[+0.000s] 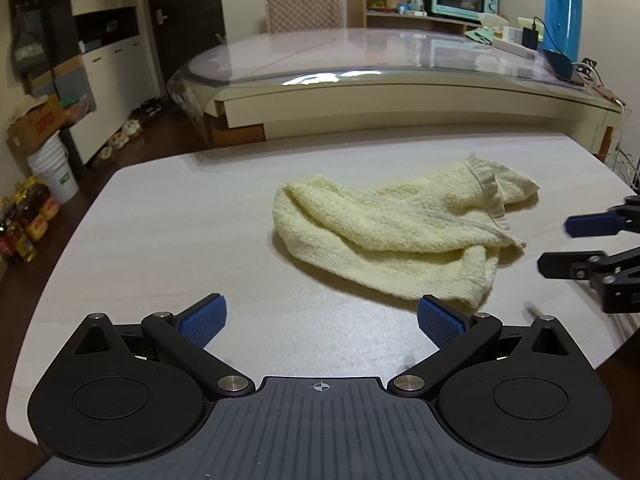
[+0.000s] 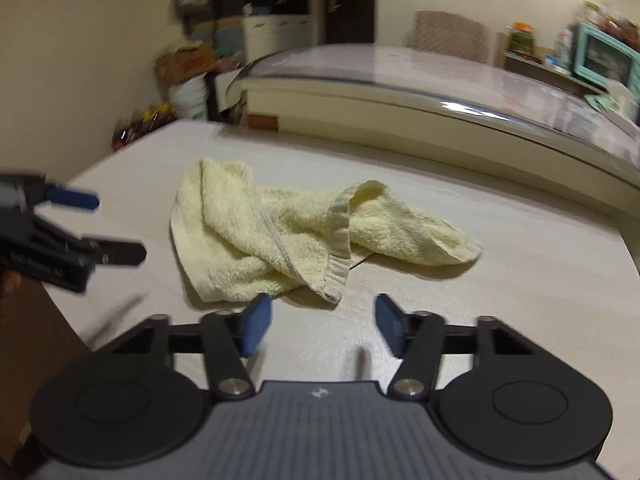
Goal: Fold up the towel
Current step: 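Close the right gripper on an edge of the yellow towel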
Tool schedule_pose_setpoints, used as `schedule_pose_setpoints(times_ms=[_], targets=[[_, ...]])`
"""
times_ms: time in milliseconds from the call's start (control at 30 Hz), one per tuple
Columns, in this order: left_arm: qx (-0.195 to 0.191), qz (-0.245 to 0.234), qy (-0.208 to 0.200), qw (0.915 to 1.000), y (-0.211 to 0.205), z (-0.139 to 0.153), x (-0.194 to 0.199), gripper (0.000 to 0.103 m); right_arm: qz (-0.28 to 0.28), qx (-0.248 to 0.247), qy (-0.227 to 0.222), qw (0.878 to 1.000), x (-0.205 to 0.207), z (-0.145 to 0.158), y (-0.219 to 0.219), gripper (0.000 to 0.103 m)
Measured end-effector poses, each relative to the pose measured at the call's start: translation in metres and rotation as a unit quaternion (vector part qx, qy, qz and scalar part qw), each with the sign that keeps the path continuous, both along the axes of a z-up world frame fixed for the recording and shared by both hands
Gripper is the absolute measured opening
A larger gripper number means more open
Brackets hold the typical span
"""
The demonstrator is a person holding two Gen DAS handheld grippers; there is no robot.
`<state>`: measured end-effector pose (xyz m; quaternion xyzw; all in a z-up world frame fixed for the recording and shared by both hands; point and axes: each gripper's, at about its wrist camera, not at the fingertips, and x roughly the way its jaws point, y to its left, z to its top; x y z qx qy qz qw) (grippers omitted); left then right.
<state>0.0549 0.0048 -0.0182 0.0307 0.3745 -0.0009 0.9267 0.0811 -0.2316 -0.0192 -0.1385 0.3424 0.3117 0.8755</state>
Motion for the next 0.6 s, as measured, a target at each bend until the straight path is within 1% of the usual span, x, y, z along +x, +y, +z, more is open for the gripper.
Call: schedule_pose_setpoints(times_ms=[100,133,200,233,300,500,600], targets=[[-0.002,-0.001,0.004,1.0,0.003,-0.002,0.006,0.103,0.045,-0.039,-0.017,0.998,0.005,-0.004,0.008,0.042],[-0.002,-0.002,0.004,1.0,0.003,-0.003,0.007,0.103,0.061,-0.052,-0.023,0.997,0.006,-0.005,0.01,0.038],[-0.002,-0.002,0.007,1.0,0.005,-0.004,0.011,0.103,0.089,-0.077,-0.035,0.992,0.009,-0.007,0.015,0.035],[-0.002,-0.003,0.008,1.0,0.006,-0.005,0.012,0.103,0.1,-0.085,-0.038,0.991,0.009,-0.008,0.017,0.03],[-0.006,-0.003,0.01,0.9999,0.009,-0.006,0.015,0.103,0.123,-0.103,-0.047,0.986,0.009,-0.01,0.021,0.03],[-0.016,-0.001,0.011,0.9998,0.015,-0.007,0.02,0.103,0.175,-0.137,-0.073,0.972,0.008,-0.013,0.028,0.025],[-0.016,-0.001,0.01,0.9998,0.017,-0.007,0.021,0.103,0.194,-0.148,-0.072,0.967,0.012,-0.013,0.031,0.015]])
